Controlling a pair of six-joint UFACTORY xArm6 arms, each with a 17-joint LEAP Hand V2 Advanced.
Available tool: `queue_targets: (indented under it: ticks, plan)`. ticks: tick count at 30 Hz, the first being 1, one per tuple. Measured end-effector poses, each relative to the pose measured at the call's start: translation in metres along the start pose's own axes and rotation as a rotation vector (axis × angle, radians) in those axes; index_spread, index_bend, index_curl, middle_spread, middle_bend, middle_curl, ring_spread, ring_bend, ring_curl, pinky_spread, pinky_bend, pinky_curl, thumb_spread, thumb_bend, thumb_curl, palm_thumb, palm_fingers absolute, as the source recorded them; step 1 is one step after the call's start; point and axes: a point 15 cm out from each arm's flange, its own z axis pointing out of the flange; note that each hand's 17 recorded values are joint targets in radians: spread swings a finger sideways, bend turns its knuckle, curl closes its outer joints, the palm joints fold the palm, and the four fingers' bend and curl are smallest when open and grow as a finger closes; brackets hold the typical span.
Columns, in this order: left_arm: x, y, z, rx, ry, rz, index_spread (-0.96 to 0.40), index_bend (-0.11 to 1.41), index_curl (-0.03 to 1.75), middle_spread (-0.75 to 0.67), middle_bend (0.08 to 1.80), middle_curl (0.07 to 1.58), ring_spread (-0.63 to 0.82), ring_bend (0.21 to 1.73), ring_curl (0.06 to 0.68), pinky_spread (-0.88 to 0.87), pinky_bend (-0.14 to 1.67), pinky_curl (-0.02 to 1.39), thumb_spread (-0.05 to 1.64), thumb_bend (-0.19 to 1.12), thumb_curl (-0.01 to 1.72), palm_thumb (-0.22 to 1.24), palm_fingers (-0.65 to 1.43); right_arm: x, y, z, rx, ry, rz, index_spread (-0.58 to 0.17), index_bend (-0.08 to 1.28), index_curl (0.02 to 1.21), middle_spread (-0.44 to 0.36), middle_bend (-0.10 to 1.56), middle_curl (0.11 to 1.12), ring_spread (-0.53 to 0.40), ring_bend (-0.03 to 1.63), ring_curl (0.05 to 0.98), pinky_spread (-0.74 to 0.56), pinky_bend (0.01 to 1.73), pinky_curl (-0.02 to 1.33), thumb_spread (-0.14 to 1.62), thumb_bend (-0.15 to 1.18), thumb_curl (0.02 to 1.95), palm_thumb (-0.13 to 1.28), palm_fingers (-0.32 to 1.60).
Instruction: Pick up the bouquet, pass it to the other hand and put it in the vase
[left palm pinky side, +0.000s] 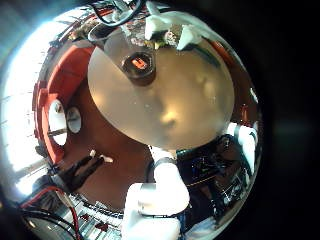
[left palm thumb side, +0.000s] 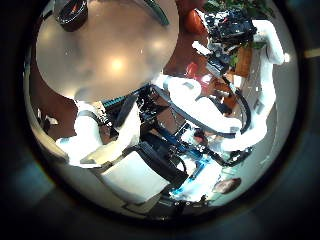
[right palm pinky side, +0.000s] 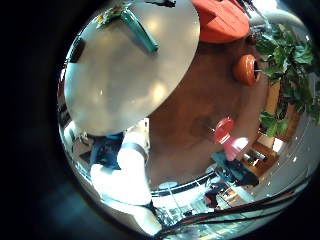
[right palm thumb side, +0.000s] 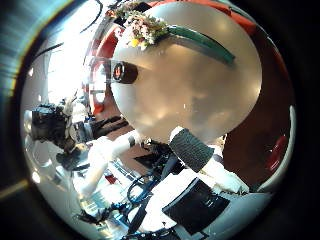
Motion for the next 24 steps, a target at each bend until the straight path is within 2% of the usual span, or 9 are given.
queue_targets:
  ticks: [11,20,22,24]
  plan:
    - [0.004,-0.005,-0.003,0.028,0.07,-0.036,0.01,0.17,0.34,0.31,0.19,0.34,0.5,0.5,0.187,0.5,0.21,0.32,1.06,-0.02,0.36,0.46,0.22,0.008,-0.003,0.011,-0.022,-0.003,-0.005,-0.292,0.16,0.27,0.051,0.23,0.36,0.149,0.45,0.256,0.39,0.45,0.28,1.19,-0.02,0.35,0.5,0.19]
    - [0.01,-0.012,0.0,0.023,0.074,-0.009,0.01,0.17,0.35,0.32,0.19,0.34,0.5,0.5,0.185,0.5,0.21,0.32,1.06,-0.02,0.36,0.47,0.22,0.051,-0.02,0.023,-0.043,-0.039,0.086,-0.294,0.15,0.27,0.027,0.25,0.37,0.103,0.49,0.261,0.38,0.45,0.28,1.19,-0.02,0.34,0.49,0.25]
    - [0.011,-0.013,0.001,0.014,0.07,-0.004,0.01,0.17,0.35,0.32,0.19,0.34,0.5,0.5,0.184,0.5,0.21,0.32,1.06,-0.02,0.36,0.48,0.22,0.065,-0.029,0.023,-0.04,-0.047,0.115,-0.291,0.15,0.26,0.046,0.32,0.38,0.077,0.51,0.259,0.37,0.42,0.27,1.19,-0.02,0.33,0.48,0.32]
    - [0.012,-0.013,0.002,0.012,0.072,0.003,0.01,0.17,0.35,0.32,0.19,0.34,0.5,0.5,0.184,0.5,0.21,0.32,1.06,-0.02,0.36,0.48,0.22,0.077,-0.04,0.026,-0.048,-0.056,0.14,-0.287,0.14,0.26,0.005,0.31,0.38,0.053,0.57,0.276,0.36,0.43,0.27,1.19,-0.02,0.33,0.47,0.34]
